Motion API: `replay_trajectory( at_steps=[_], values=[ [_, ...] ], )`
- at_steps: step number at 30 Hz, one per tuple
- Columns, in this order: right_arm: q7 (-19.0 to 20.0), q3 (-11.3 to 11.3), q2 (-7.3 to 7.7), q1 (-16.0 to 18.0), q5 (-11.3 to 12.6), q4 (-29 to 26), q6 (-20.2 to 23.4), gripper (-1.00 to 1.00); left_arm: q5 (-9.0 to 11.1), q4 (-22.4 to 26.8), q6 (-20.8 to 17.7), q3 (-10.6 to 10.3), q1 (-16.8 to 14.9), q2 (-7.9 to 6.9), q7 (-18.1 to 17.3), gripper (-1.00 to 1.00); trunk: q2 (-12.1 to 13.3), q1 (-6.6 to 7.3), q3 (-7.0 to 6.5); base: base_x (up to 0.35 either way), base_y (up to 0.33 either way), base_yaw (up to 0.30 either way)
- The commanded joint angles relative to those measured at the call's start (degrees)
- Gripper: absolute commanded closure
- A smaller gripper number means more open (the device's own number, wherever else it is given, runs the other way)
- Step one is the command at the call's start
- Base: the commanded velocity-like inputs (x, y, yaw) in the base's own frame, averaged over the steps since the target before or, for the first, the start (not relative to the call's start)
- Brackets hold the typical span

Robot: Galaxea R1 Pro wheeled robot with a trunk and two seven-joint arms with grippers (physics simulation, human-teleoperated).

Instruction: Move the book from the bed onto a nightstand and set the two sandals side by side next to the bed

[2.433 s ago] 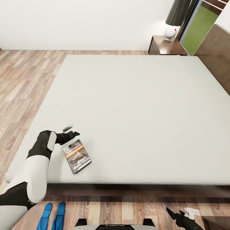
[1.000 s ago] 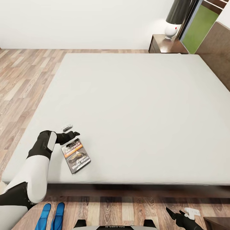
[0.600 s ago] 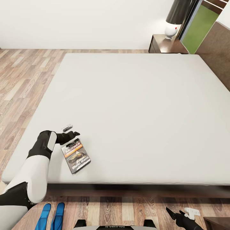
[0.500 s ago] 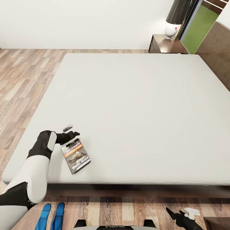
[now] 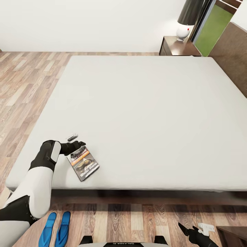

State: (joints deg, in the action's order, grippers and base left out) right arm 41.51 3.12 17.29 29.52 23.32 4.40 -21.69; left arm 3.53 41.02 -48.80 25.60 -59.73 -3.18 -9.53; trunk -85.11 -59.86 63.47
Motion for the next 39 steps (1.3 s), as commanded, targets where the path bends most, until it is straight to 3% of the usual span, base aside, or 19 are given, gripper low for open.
replay_trajectory(
  at_steps=[1,22,39],
  values=[
    [0.3,0.3,0.02,0.1,0.0,0.3,-0.3,-1.00,0.3,0.0,-0.3,0.2,0.0,0.01,0.0,-1.00,0.0,0.01,0.03,-0.022,0.000,0.000],
    [0.3,0.3,0.02,0.1,0.0,0.3,-0.3,-1.00,0.3,0.0,-0.3,0.1,0.0,0.01,0.0,-1.00,0.0,0.01,0.03,-0.002,0.000,0.000],
    [0.3,0.3,0.02,0.1,0.0,0.3,-0.3,-1.00,0.4,-2.0,2.5,0.1,0.0,0.10,0.0,-1.00,0.0,0.01,0.03,-0.041,0.000,0.000]
  ],
)
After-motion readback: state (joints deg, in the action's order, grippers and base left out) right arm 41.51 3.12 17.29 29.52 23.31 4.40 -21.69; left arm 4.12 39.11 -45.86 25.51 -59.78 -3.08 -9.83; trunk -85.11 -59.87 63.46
